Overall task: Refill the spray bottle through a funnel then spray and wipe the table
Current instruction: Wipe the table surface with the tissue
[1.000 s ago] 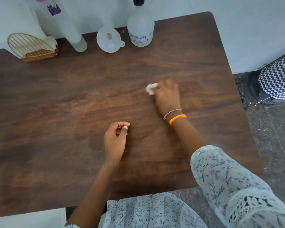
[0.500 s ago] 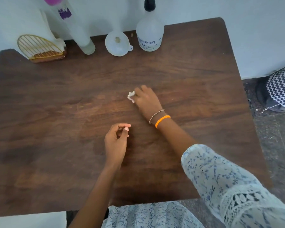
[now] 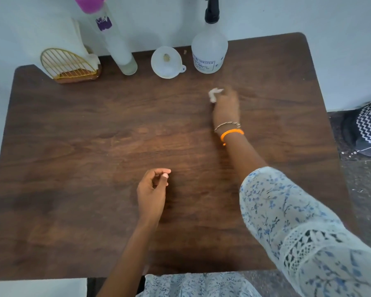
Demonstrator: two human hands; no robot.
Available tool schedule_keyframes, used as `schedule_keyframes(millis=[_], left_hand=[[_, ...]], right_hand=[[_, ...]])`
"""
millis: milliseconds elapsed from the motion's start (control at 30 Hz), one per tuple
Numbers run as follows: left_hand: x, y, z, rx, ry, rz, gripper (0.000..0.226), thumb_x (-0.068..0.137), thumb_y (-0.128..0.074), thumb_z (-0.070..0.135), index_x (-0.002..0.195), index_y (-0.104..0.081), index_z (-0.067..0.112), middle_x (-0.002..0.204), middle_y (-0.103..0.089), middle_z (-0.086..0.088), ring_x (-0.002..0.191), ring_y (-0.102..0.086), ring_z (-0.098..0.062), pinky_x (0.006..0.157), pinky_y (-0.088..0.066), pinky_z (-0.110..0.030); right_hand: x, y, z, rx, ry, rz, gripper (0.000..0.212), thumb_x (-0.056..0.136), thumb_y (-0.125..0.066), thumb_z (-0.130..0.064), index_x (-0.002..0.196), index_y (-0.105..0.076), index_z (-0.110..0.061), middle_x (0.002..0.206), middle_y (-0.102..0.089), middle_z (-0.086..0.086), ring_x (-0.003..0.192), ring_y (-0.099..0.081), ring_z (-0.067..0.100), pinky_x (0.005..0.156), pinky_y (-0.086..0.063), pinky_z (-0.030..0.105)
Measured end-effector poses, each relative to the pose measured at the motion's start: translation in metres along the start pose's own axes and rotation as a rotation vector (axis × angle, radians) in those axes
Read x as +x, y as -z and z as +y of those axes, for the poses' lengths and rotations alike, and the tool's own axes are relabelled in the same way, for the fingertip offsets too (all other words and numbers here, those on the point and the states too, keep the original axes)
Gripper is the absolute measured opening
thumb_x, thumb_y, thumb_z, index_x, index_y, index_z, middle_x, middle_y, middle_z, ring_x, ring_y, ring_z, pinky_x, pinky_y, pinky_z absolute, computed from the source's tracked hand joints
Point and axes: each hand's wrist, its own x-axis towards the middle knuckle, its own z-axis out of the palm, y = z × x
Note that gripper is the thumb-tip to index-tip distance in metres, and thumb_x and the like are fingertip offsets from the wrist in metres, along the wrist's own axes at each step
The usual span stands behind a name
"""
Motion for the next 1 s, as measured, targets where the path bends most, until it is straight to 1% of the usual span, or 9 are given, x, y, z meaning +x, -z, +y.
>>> schedule_keyframes(millis=[100, 167, 267, 400, 533, 667, 767, 867, 1000], left_hand=[[0.003, 0.004, -0.004, -0.012, 0.001, 0.022, 0.029, 0.089, -0.056, 0.001, 0.081, -0.065, 0.028, 0.082, -0.065, 0.007, 0.064, -0.055, -0.004, 0.071, -0.047, -0.027], [0.003, 0.007, -0.006, -0.018, 0.009, 0.034, 0.03, 0.088, -0.056, 0.0, 0.081, -0.065, 0.027, 0.081, -0.065, 0.007, 0.063, -0.054, -0.003, 0.072, -0.047, -0.028], [0.002, 0.009, -0.008, -0.01, 0.009, 0.038, 0.029, 0.088, -0.057, 0.0, 0.082, -0.066, 0.026, 0.08, -0.065, 0.008, 0.063, -0.054, -0.003, 0.073, -0.048, -0.03], [-0.002, 0.011, -0.011, -0.004, 0.014, 0.032, 0.028, 0.089, -0.058, 0.002, 0.081, -0.066, 0.027, 0.08, -0.065, 0.005, 0.065, -0.056, -0.005, 0.072, -0.047, -0.027], [-0.011, 0.011, -0.015, -0.006, 0.01, 0.006, 0.026, 0.089, -0.057, 0.001, 0.082, -0.067, 0.025, 0.081, -0.065, 0.001, 0.067, -0.056, -0.009, 0.074, -0.049, -0.032], [-0.017, 0.01, -0.015, -0.013, 0.006, -0.015, 0.026, 0.089, -0.057, 0.002, 0.082, -0.067, 0.025, 0.086, -0.067, -0.001, 0.071, -0.058, -0.012, 0.075, -0.05, -0.035], [-0.018, 0.009, -0.013, -0.012, 0.002, -0.014, 0.028, 0.09, -0.057, 0.004, 0.081, -0.066, 0.028, 0.084, -0.066, 0.002, 0.072, -0.058, -0.014, 0.074, -0.05, -0.035], [-0.019, 0.009, -0.012, -0.009, 0.0, -0.012, 0.028, 0.09, -0.057, 0.004, 0.081, -0.066, 0.029, 0.082, -0.065, 0.003, 0.071, -0.057, -0.014, 0.072, -0.049, -0.034], [-0.024, 0.007, -0.01, -0.001, -0.007, -0.024, 0.026, 0.09, -0.057, 0.003, 0.082, -0.066, 0.026, 0.083, -0.065, 0.003, 0.069, -0.056, -0.011, 0.07, -0.048, -0.026]], right_hand=[[-0.044, -0.027, -0.052, 0.053, 0.35, -0.157, 0.023, 0.083, -0.047, 0.004, 0.097, -0.065, -0.002, 0.1, -0.059, 0.022, 0.091, -0.056, 0.036, 0.071, -0.05, 0.038], [-0.08, -0.038, -0.07, 0.096, 0.593, -0.173, 0.019, 0.079, -0.048, -0.006, 0.084, -0.066, -0.004, 0.085, -0.061, 0.016, 0.077, -0.055, 0.032, 0.056, -0.052, 0.035], [-0.08, -0.036, -0.056, -0.012, 0.707, -0.098, 0.012, 0.074, -0.054, -0.011, 0.073, -0.066, -0.01, 0.075, -0.06, 0.008, 0.068, -0.056, 0.028, 0.053, -0.048, 0.032], [-0.023, -0.005, 0.006, -0.136, 0.371, 0.078, 0.024, 0.071, -0.047, -0.005, 0.078, -0.068, -0.014, 0.075, -0.062, 0.013, 0.072, -0.057, 0.033, 0.062, -0.046, 0.034], [0.004, 0.034, 0.075, -0.2, -0.145, 0.094, 0.028, 0.079, -0.045, -0.002, 0.092, -0.07, -0.008, 0.103, -0.061, 0.019, 0.1, -0.053, 0.037, 0.078, -0.043, 0.039], [-0.016, 0.046, 0.072, -0.111, -0.302, 0.077, 0.033, 0.085, -0.042, 0.006, 0.106, -0.065, -0.007, 0.114, -0.055, 0.016, 0.106, -0.051, 0.035, 0.075, -0.043, 0.038], [-0.051, 0.035, 0.038, -0.055, -0.128, 0.06, 0.033, 0.083, -0.044, 0.009, 0.105, -0.064, -0.005, 0.109, -0.056, 0.017, 0.106, -0.05, 0.035, 0.071, -0.046, 0.04], [-0.099, 0.012, 0.0, 0.01, 0.236, 0.014, 0.022, 0.075, -0.055, 0.004, 0.091, -0.068, -0.001, 0.087, -0.063, 0.018, 0.084, -0.062, 0.035, 0.055, -0.055, 0.037], [-0.154, 0.003, -0.022, -0.08, 0.592, -0.111, 0.026, 0.078, -0.044, -0.009, 0.085, -0.069, -0.008, 0.076, -0.063, 0.005, 0.07, -0.062, 0.024, 0.045, -0.05, 0.027]])
